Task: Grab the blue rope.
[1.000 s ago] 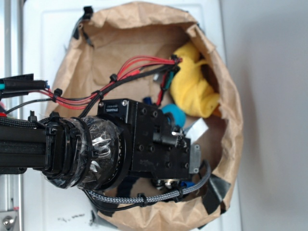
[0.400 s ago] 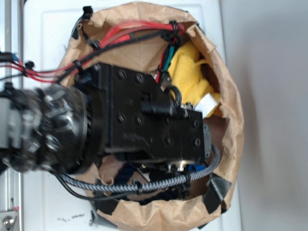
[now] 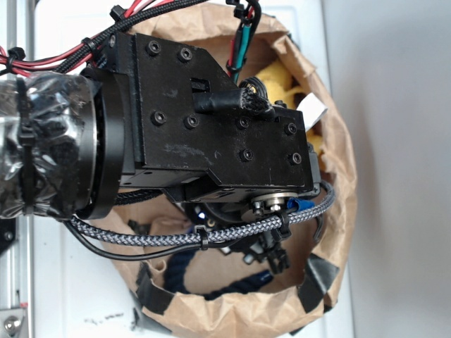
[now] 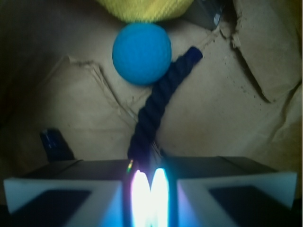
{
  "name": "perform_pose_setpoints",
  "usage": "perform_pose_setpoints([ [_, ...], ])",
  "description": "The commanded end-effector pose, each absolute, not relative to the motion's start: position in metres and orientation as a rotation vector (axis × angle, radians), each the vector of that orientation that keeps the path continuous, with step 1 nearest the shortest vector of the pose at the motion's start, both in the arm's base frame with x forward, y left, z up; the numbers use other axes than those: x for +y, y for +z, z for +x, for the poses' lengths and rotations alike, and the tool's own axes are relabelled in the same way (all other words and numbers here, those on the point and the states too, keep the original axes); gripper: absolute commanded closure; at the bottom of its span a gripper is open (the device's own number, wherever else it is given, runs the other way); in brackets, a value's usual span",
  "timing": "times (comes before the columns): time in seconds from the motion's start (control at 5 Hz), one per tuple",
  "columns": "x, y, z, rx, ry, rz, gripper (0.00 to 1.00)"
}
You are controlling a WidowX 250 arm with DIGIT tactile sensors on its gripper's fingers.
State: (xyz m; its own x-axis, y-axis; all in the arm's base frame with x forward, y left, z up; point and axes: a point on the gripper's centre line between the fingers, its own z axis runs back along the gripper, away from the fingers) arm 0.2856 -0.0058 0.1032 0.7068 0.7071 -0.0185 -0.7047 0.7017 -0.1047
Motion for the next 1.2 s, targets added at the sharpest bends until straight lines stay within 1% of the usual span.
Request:
perform_pose_setpoints([
  [0.0, -0.007, 0.096, 0.274, -0.148, 0.804, -0.129, 0.00],
  [0.2, -0.012, 0.083, 0.272, -0.161, 0.781, -0.115, 0.00],
  [0.6, -0.028, 0.066, 0.285, -0.150, 0.762, -0.164, 0.00],
  [0.8, -0.034, 0.061, 0.293, -0.144, 0.770, -0.146, 0.00],
  [1.0, -0.036, 0.049, 0.294, -0.147, 0.758, -0.115, 0.00],
])
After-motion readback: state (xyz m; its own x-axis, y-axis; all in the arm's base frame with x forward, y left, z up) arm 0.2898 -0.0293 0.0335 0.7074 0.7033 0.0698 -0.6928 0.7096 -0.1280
